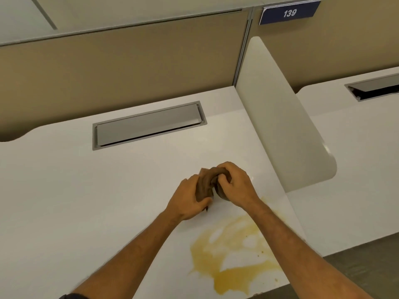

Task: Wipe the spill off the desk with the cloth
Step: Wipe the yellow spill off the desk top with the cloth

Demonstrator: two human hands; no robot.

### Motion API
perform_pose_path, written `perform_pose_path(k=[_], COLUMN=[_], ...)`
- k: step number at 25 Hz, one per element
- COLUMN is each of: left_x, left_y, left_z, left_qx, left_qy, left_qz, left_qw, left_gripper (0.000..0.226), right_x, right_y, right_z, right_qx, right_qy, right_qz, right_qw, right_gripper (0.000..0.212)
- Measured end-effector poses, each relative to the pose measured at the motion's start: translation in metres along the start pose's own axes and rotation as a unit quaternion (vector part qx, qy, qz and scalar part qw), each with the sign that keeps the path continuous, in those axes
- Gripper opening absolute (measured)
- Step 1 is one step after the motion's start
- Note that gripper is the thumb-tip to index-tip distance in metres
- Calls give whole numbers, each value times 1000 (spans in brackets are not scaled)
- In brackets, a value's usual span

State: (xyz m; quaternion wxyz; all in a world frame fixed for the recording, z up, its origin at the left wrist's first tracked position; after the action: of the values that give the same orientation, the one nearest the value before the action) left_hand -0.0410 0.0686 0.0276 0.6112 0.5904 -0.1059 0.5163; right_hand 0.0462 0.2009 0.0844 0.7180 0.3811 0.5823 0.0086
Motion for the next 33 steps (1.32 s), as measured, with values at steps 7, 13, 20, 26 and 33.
perform_pose_path(k=[7,13,20,26,33], left_x=[20,27,3,-17,-13], left_y=[56,78,67,74,54], left_z=[65,111,181,213,232], left_qx=[96,88,-72,-151,-151], left_qy=[76,156,197,132,81], left_qz=[136,376,526,425,307], left_qw=[983,909,824,883,936], left_gripper=[14,32,37,46,59], right_x=[-69,-117,-156,-141,-119], right_y=[33,4,-87,-94,-101], right_z=[13,84,159,202,247], right_qx=[-36,-58,-85,45,80], right_qy=[-42,-31,19,-88,-216], right_qz=[-98,-166,8,-123,-306], right_qw=[994,984,996,987,924], right_gripper=[34,61,111,67,59])
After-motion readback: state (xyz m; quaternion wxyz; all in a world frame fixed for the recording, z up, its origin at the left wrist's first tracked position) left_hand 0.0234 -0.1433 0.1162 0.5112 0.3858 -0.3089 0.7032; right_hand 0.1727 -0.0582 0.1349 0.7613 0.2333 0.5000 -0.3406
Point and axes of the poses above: each hand's wrist, its own z-axis away from the middle knuckle, its own y-axis out of the back of the hand, x = y × z, the point moved 9 cm from there along -z, towards the middle knuckle, and after that the axes turned 4 degrees about y, right-handed, at the moved point
